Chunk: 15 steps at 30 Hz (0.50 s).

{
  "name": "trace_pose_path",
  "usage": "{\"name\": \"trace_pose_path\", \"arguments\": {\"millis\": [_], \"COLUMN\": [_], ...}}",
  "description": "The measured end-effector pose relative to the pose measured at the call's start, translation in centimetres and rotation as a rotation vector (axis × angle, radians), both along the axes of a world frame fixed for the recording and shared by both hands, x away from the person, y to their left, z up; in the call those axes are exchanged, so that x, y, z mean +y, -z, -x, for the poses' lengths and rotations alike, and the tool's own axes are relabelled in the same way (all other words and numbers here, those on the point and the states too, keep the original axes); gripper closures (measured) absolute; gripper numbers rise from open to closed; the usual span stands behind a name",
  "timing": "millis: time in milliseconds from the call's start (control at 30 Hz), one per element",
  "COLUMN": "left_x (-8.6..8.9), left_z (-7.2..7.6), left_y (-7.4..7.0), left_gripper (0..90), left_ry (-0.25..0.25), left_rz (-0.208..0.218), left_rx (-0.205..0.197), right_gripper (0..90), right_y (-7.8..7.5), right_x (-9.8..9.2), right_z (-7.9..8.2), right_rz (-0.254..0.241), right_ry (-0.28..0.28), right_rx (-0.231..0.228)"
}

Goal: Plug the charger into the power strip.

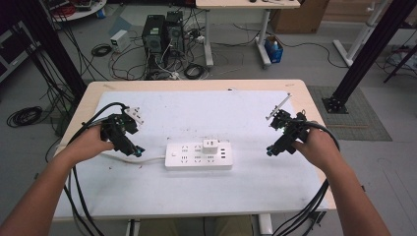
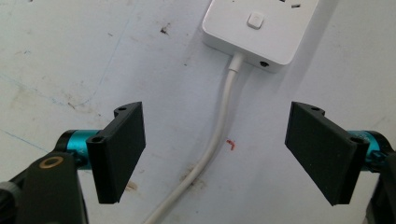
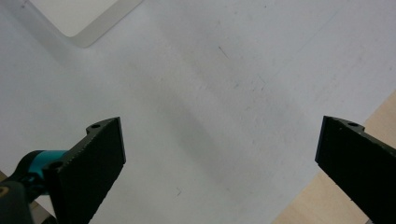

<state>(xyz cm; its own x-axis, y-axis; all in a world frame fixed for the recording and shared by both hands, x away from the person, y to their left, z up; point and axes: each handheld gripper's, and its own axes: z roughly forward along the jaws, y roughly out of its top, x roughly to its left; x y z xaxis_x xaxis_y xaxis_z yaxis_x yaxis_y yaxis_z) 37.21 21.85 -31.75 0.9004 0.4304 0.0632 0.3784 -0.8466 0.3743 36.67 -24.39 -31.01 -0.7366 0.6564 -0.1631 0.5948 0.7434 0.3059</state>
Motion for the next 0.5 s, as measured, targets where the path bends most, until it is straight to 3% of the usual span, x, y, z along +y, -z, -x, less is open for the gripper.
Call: {"name": "trace_pose_path", "arguments": {"millis": [500], "left_x": [0.2], "left_z": [0.4], "left_y": [-0.1], "left_gripper": [20.4], "left_ry": [-0.002], "left_rz": [-0.01], "left_rx": [-0.007], "right_gripper": [1.0], "right_y": [0.5], "right_x": [1.1], "right_z": [0.2], "right_rz": [0.008], "right_ry": [-0.028], "right_rx": [0.022]}}
